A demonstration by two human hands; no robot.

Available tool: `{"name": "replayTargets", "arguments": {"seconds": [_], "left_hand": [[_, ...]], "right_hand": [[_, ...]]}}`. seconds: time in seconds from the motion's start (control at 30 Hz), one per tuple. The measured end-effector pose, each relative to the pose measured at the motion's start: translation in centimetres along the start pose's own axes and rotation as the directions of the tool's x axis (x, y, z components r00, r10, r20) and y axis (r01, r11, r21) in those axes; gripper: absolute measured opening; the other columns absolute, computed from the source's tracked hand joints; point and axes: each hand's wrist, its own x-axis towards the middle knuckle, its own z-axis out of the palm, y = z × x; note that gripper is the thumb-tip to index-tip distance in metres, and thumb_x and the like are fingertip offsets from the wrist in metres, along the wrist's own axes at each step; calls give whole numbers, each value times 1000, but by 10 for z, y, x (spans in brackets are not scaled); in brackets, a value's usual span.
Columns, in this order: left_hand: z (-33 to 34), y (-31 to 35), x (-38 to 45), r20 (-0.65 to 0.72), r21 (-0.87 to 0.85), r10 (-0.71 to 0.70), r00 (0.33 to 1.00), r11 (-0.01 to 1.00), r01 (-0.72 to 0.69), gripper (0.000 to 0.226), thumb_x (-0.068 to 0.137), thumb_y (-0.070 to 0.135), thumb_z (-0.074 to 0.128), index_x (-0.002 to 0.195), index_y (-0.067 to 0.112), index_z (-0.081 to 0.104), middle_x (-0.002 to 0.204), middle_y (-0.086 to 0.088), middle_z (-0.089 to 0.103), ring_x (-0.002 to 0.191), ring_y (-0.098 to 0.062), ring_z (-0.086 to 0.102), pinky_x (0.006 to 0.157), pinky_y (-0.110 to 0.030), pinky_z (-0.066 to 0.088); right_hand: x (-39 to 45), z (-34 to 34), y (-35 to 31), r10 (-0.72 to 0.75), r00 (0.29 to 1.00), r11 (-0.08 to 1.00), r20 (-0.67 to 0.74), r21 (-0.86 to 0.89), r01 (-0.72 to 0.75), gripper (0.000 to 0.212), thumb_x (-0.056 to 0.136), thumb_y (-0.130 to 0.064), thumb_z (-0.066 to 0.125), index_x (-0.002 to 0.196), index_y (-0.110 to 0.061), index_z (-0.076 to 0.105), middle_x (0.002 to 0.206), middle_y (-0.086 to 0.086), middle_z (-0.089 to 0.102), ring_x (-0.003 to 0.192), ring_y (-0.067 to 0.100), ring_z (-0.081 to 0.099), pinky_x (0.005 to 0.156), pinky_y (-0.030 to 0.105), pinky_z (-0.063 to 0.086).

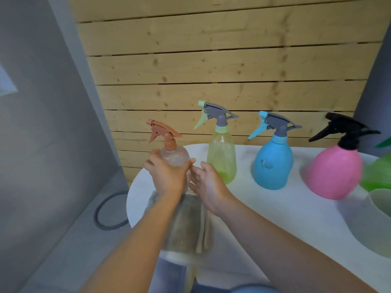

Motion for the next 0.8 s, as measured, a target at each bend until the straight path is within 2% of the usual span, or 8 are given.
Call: {"name": "replayTargets", "arguments": {"seconds": [0.1,0.23,0.37,0.5,0.57,0.67,0.73,0.8], "left_hand": [[3,-3,5,-5,24,-20,1000,1000,20,104,50,39,91,131,11,33,130,-13,35,117,-32,43,76,-29,35],[3,-3,8,34,51,-41,999,998,40,99,58,42,87,134,13,30,135,-14,30,124,-36,37,80,-29,30],[0,-4,2,92,-11,-70,993,997,71,98,65,35,85,141,17,24,141,-14,23,129,-32,31,87,-29,31],[-10,5,-22,2,33,-72,997,997,72,76,76,20,74,139,14,32,140,-13,30,129,-30,29,89,-33,30],[-13,11,-38,-30,156,76,997,985,-70,57,76,14,67,128,11,45,131,-10,42,122,-30,37,92,-35,30],[-5,27,-51,194,64,139,971,986,-154,39,81,7,61,119,8,56,123,-7,55,113,-22,52,89,-24,36],[6,42,-51,329,5,106,938,993,-114,43,86,7,58,129,5,51,129,-9,55,118,-19,52,87,-18,35],[18,53,-48,375,-23,105,921,994,-104,53,89,13,58,139,6,41,139,-9,49,128,-21,45,97,-24,34]], "right_hand": [[7,-2,0,18,999,999,36,31,-19,55,101,-40,16,139,-11,42,133,-3,49,115,5,46,98,23,32],[10,-2,1,22,999,997,30,75,-24,56,102,-41,14,143,-9,35,151,1,31,138,11,30,107,27,26],[0,0,0,17,1000,999,-15,35,-16,52,102,-37,21,139,-6,41,141,3,43,132,14,39,101,27,33],[-27,-1,-6,-73,988,972,-137,-232,39,21,98,-21,41,104,-18,61,94,-4,56,94,12,56,96,32,46],[-39,-9,-6,-183,960,902,-210,-425,80,21,92,-13,47,107,-19,59,99,-3,60,97,15,58,97,37,48],[-53,-24,-15,-326,897,795,-298,-600,90,39,87,1,46,120,-17,54,117,1,58,106,18,56,95,33,47],[-59,-36,-26,-391,855,745,-340,-663,77,46,85,3,49,127,-13,47,123,5,51,110,20,53,91,27,43],[-60,-47,-37,-417,848,698,-328,-713,67,55,83,1,54,135,-12,40,132,9,44,116,22,49,93,28,41]]}}
